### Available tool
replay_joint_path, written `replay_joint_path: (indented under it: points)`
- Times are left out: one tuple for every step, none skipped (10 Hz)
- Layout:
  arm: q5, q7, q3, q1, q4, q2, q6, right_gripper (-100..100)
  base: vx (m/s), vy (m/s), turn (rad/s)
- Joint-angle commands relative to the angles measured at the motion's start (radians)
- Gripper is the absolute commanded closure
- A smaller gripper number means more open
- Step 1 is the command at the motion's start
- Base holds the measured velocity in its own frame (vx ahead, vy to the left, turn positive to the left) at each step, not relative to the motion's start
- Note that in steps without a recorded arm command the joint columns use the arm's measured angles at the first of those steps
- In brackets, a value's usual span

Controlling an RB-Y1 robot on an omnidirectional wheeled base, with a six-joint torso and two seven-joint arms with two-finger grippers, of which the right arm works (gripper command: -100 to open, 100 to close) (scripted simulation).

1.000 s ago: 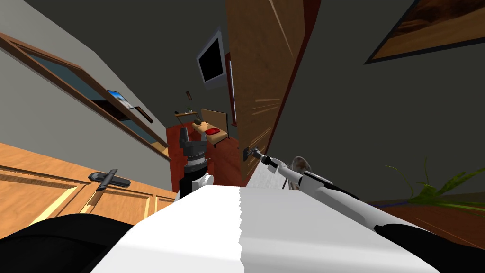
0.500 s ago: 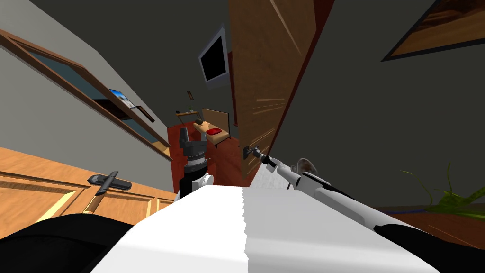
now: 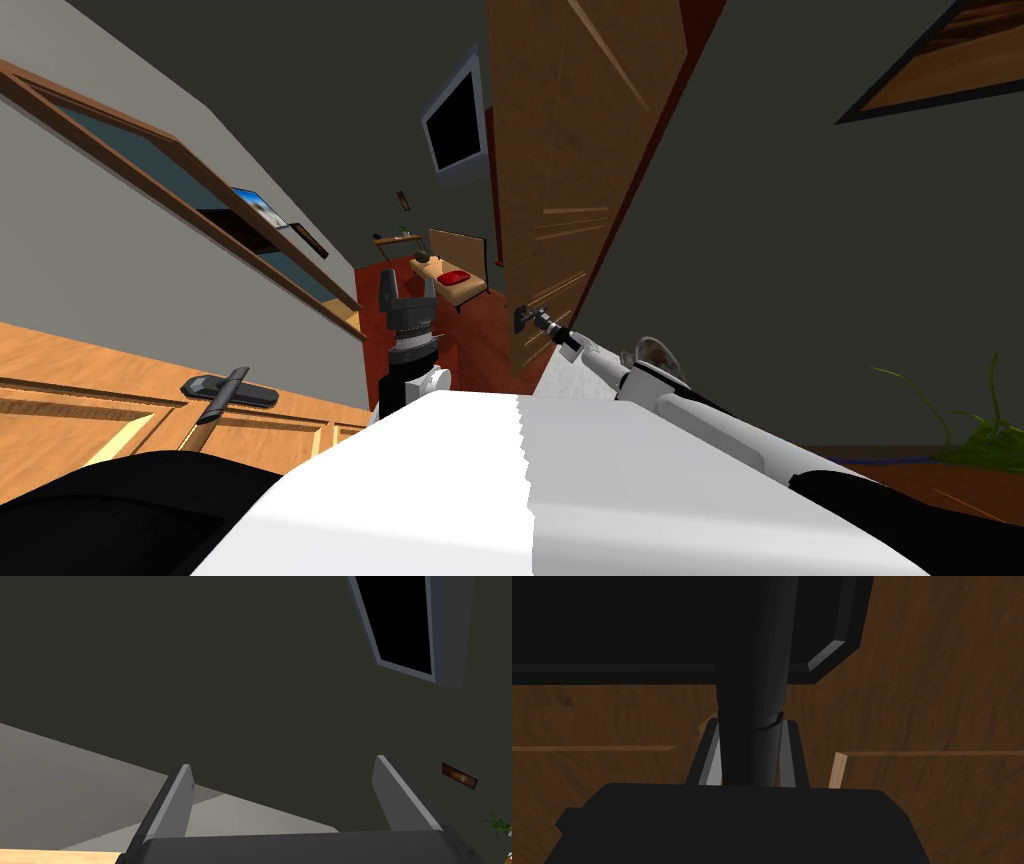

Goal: Push the door open

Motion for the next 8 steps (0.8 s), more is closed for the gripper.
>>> replay_joint_path:
  points:
    - [-0.006, 0.011, -0.028, -0.007, -0.013, -0.011, 0.008, 100, 0.042, 0.066, -0.001]
    - [-0.006, 0.022, -0.045, -0.007, -0.007, -0.002, 0.017, 100, 0.046, 0.054, 0.006]
    - [-0.007, 0.033, -0.063, -0.007, -0.001, 0.007, 0.027, 100, 0.052, 0.085, 0.005]
    - [-0.008, 0.044, -0.081, -0.006, 0.005, 0.016, 0.037, 100, 0.057, 0.084, 0.002]
    - [-0.008, 0.055, -0.098, -0.006, 0.011, 0.024, 0.047, 100, 0.070, 0.095, 0.007]
    - [-0.009, 0.066, -0.115, -0.006, 0.017, 0.033, 0.056, 100, 0.073, 0.106, 0.005]
    - [-0.009, 0.066, -0.115, -0.006, 0.017, 0.033, 0.056, 100, 0.048, 0.065, -0.002]
    - [-0.009, 0.066, -0.115, -0.006, 0.017, 0.033, 0.056, 100, 0.025, 0.022, 0.017]
